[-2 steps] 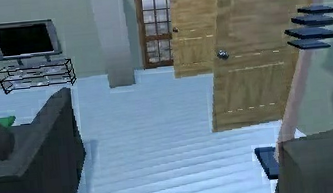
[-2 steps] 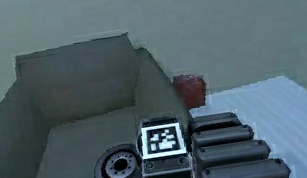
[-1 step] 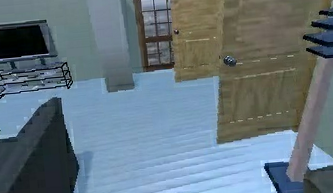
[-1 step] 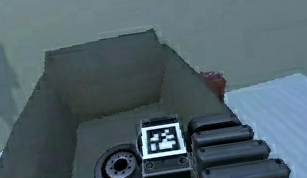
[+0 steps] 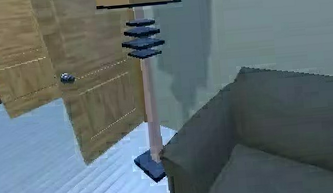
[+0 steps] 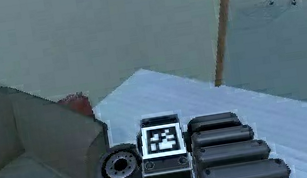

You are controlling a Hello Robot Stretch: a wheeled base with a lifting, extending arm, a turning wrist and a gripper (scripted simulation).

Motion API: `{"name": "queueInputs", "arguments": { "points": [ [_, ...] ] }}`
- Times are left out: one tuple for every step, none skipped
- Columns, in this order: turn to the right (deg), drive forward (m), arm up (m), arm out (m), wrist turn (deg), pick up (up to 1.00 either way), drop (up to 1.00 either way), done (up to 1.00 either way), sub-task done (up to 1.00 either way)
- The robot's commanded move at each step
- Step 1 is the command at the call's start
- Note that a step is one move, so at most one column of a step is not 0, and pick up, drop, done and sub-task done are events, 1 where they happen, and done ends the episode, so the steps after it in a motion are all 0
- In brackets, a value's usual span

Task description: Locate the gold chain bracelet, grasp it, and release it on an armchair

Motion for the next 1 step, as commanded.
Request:
{"name": "queueInputs", "arguments": {
  "points": [
    [45.0, 0.00, 0.00, 0.00, 0.0, 0.00, 0.00, 0.00, 0.00]
  ]
}}
